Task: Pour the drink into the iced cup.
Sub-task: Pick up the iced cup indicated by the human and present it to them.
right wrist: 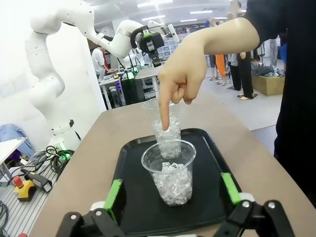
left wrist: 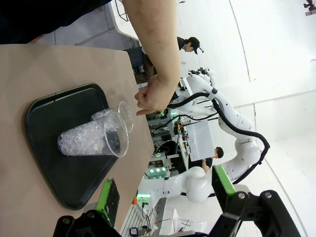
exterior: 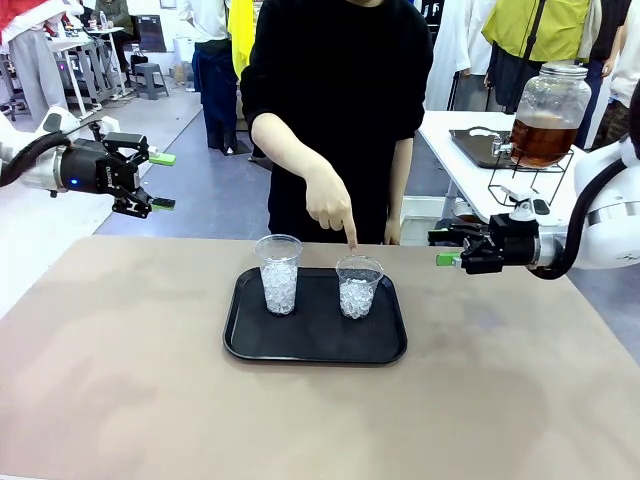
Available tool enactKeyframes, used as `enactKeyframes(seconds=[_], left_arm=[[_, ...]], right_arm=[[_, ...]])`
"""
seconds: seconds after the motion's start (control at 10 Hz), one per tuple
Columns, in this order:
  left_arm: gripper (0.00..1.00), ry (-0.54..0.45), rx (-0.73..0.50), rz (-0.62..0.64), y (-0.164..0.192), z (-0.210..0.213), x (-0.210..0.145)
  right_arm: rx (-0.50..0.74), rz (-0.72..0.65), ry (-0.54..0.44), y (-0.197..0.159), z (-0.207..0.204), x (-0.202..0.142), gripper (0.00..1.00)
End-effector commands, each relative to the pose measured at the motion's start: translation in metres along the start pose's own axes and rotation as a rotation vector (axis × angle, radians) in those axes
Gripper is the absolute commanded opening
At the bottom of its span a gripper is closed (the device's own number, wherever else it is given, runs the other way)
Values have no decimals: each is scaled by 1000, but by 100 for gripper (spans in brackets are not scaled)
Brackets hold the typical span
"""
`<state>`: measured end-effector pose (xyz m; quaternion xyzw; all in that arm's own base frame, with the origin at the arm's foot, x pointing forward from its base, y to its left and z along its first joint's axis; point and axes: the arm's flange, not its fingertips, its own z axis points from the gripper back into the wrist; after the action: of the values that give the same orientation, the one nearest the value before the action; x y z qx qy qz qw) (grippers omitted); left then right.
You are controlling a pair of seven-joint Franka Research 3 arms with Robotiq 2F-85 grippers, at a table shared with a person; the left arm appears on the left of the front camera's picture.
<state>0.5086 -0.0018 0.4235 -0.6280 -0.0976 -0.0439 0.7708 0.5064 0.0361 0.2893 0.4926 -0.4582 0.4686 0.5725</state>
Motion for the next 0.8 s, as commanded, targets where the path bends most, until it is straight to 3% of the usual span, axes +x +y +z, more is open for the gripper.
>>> enactKeyframes(seconds=[0.0,0.3,0.7], left_arm=[[100,-4,3,-1,-1,0,-2],[100,-4,3,-1,-1,0,-2],[100,-4,3,-1,-1,0,-2]], right_arm=[[-23,79,-34,-7,-21,-12,100],[-11,141,-35,-8,-38,-27,100],[-4,98,-16,-14,-55,-46,100]])
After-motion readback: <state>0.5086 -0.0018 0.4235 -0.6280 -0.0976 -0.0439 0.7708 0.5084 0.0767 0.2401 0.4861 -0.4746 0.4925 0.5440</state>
